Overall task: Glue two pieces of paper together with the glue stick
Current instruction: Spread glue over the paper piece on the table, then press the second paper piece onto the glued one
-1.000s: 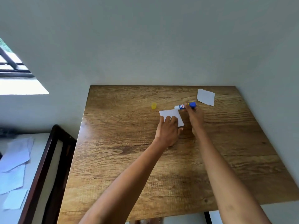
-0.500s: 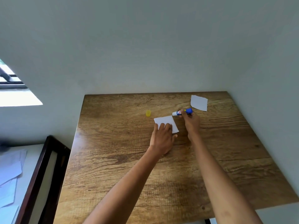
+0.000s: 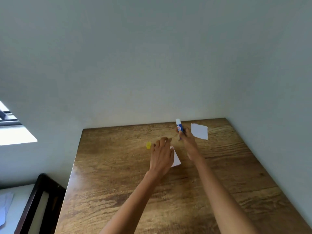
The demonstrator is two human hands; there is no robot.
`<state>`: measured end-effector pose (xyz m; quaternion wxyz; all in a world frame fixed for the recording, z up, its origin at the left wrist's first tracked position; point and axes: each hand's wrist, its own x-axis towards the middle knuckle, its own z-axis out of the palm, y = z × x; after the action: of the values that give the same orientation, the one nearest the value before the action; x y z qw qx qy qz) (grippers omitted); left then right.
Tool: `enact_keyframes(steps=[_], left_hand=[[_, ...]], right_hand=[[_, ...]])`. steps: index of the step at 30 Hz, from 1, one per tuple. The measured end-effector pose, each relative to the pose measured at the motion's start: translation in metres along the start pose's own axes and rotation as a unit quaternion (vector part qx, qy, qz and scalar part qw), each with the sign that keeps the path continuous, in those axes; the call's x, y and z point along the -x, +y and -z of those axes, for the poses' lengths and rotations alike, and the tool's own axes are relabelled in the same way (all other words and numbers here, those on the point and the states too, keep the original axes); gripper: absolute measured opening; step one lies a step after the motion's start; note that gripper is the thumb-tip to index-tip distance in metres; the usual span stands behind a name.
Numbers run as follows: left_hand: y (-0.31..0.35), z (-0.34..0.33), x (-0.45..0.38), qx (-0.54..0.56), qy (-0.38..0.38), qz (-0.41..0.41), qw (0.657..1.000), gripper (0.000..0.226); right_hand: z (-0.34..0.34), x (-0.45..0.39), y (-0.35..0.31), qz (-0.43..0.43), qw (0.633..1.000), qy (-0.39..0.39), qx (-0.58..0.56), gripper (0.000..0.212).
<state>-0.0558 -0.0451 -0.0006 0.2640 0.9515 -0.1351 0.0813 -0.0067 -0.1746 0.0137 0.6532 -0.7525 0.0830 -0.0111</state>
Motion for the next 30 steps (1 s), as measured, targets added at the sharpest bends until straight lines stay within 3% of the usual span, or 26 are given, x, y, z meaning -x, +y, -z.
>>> enact_keyframes(steps=[2, 4, 6, 11, 17, 24, 27, 30], left_hand=[[-0.003, 0.005, -0.02, 0.152, 0.018, 0.043, 0.987, 0.037], [-0.003, 0.009, -0.037, 0.353, -0.002, 0.089, 0.931, 0.032], [-0.005, 0.007, -0.052, 0.467, -0.009, 0.133, 0.874, 0.03], [-0.016, -0.009, -0.072, 0.547, -0.019, 0.21, 0.81, 0.028], [-0.022, -0.018, -0.08, 0.584, -0.033, 0.263, 0.767, 0.038], [-0.02, -0.019, -0.078, 0.588, -0.021, 0.252, 0.768, 0.044], [-0.013, -0.019, -0.065, 0.549, 0.026, 0.226, 0.804, 0.03], [0.004, -0.023, -0.043, 0.482, 0.141, 0.153, 0.851, 0.026]], right_hand=[[-0.008, -0.009, 0.0, 0.011, 0.999, -0.027, 0.019, 0.03], [-0.019, -0.019, 0.004, 0.009, 0.999, -0.034, 0.003, 0.03], [-0.027, -0.031, 0.01, 0.013, 0.999, -0.008, 0.036, 0.029], [-0.037, -0.056, 0.03, 0.035, 0.993, 0.001, 0.109, 0.028], [-0.039, -0.067, 0.042, 0.041, 0.989, 0.004, 0.142, 0.021], [-0.036, -0.067, 0.04, 0.06, 0.99, -0.008, 0.13, 0.033], [-0.03, -0.063, 0.037, 0.053, 0.994, -0.027, 0.093, 0.055], [-0.015, -0.052, 0.037, 0.037, 0.998, 0.025, 0.053, 0.06]])
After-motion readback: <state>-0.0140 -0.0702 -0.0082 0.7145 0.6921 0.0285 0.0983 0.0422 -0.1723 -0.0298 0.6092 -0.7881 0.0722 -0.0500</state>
